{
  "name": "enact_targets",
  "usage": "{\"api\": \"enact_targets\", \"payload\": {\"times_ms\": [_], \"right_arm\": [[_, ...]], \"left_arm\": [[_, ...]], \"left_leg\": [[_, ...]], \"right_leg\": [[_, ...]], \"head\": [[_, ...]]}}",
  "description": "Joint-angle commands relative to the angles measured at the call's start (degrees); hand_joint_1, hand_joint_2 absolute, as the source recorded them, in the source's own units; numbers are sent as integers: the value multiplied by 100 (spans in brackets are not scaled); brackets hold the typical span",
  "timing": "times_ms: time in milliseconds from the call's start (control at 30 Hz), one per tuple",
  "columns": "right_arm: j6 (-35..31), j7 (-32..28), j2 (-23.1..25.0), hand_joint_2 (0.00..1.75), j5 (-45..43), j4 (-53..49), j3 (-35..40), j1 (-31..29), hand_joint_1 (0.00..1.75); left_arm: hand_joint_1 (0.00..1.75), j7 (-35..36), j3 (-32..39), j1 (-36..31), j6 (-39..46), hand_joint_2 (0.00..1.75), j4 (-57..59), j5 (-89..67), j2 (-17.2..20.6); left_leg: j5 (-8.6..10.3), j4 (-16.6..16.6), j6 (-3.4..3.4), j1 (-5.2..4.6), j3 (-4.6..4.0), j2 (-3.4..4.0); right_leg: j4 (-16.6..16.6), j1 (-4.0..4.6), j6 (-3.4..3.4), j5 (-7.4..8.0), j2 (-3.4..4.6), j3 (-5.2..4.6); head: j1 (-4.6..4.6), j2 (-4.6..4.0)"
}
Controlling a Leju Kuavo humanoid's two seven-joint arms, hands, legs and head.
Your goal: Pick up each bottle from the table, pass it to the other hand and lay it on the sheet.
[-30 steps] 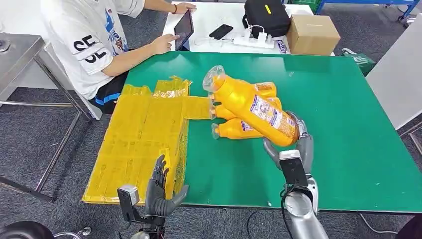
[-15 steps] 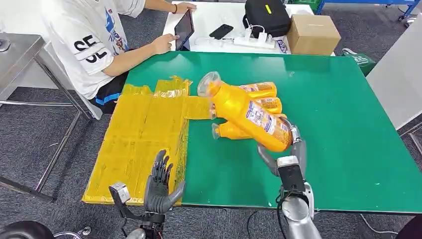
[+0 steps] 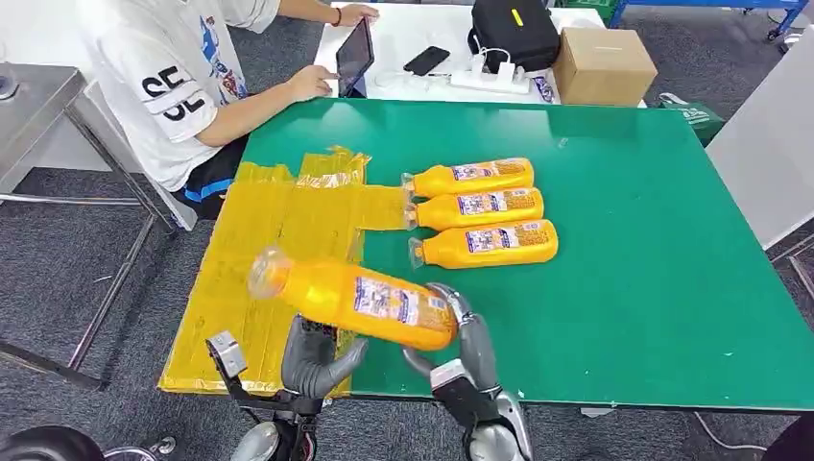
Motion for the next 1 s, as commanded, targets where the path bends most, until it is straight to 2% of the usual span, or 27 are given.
{"api": "enact_targets", "payload": {"times_ms": [33,67,433,467,500,567,833,933,967,1000], "right_arm": [[17,-22,-26,175,-69,745,390,-188,175],[64,-16,-9,175,-90,841,443,-211,175],[254,2,87,175,-545,1063,270,-246,175],[286,-1,92,175,-569,1080,257,-243,175],[332,-8,107,175,-591,1103,252,-243,175],[424,-24,123,175,-570,1227,350,-270,175],[557,-16,181,175,-350,1565,850,-386,175],[662,-24,200,175,-212,1730,1180,-453,175],[613,-17,189,175,-117,1762,1256,-468,175],[546,14,197,175,-37,1804,1312,-477,175]], "left_arm": [[0,66,-159,-126,-47,175,89,40,132],[0,66,-159,-116,-45,175,82,41,128],[0,-61,-193,-14,83,175,-98,-267,158],[0,-67,-209,-6,67,175,-103,-297,161],[0,-69,-207,3,60,175,-105,-304,150],[0,-66,-219,-7,45,175,-74,-313,136],[0,-38,-232,-94,10,175,64,-347,120],[0,-11,-224,-153,104,175,159,-475,105],[0,-8,-223,-161,113,175,172,-493,101],[0,-6,-223,-168,117,175,182,-505,96]], "left_leg": [[-22,-3,-11,14,50,14],[-8,-5,-6,6,23,9],[-7,-2,-4,6,18,6],[-22,1,-8,13,44,13],[-6,-4,-3,3,18,7],[-15,-3,-7,7,35,14],[-5,-5,-4,4,14,8],[-9,-3,-5,8,23,10],[-22,-2,-10,15,49,17],[-7,-4,-4,6,18,13]], "right_leg": [[-11,17,-19,-14,1,51],[-8,8,-10,-4,3,23],[-6,8,-7,-4,0,18],[-9,16,-15,-14,0,46],[-6,4,-6,-4,2,17],[-8,10,-12,-9,5,34],[-5,6,-7,-2,2,11],[-8,10,-10,-4,3,21],[-11,18,-18,-14,4,48],[-7,7,-8,-2,5,15]], "head": [[0,0],[0,0],[0,0],[0,0],[0,0],[0,0],[-2,0],[0,0],[0,0],[0,0]]}}
